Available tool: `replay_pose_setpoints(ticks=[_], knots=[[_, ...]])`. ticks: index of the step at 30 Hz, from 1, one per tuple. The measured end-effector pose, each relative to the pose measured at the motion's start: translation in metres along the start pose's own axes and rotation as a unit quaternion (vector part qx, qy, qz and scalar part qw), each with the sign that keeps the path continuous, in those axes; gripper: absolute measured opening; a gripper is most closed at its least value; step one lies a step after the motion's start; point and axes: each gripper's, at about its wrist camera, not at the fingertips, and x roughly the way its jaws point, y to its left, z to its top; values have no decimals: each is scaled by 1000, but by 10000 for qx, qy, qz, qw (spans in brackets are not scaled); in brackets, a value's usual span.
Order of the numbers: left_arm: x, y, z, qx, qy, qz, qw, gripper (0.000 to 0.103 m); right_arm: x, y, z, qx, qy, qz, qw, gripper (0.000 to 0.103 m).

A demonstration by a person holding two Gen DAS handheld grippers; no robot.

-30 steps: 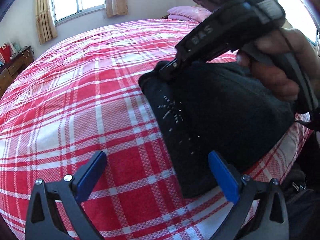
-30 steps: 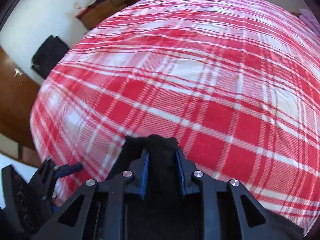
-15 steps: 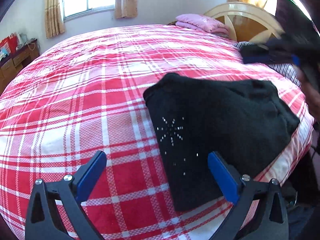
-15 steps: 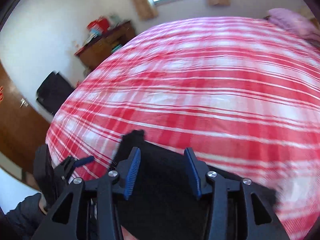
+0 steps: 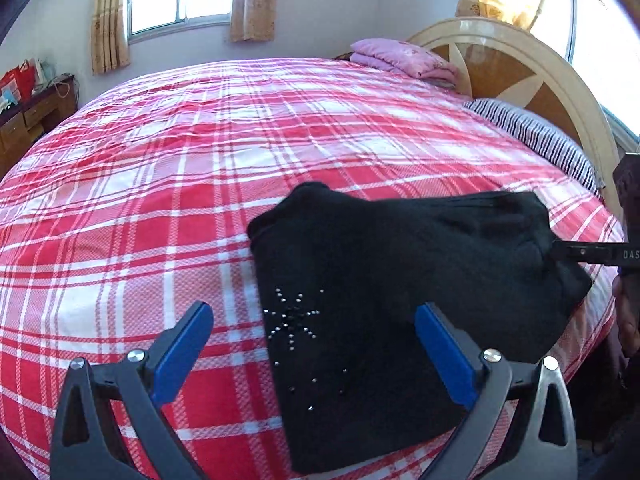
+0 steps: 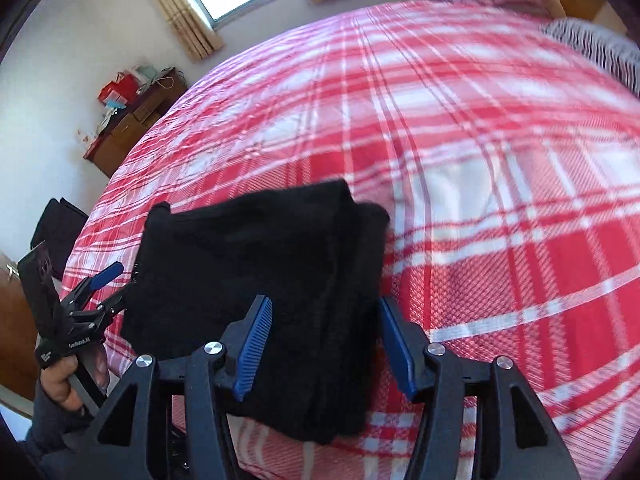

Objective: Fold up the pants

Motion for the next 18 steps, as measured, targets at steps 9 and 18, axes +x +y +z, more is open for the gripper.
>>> replay_pose_setpoints(ticks=[9,18], knots=[[12,6,-9,-299,139,-257,9991,103,7,-3,-5,-28,-365,128,9992,57],[13,4,-12,-256,71,-365,9990,103,7,-4,-9,-80,-577,267,9979,56]])
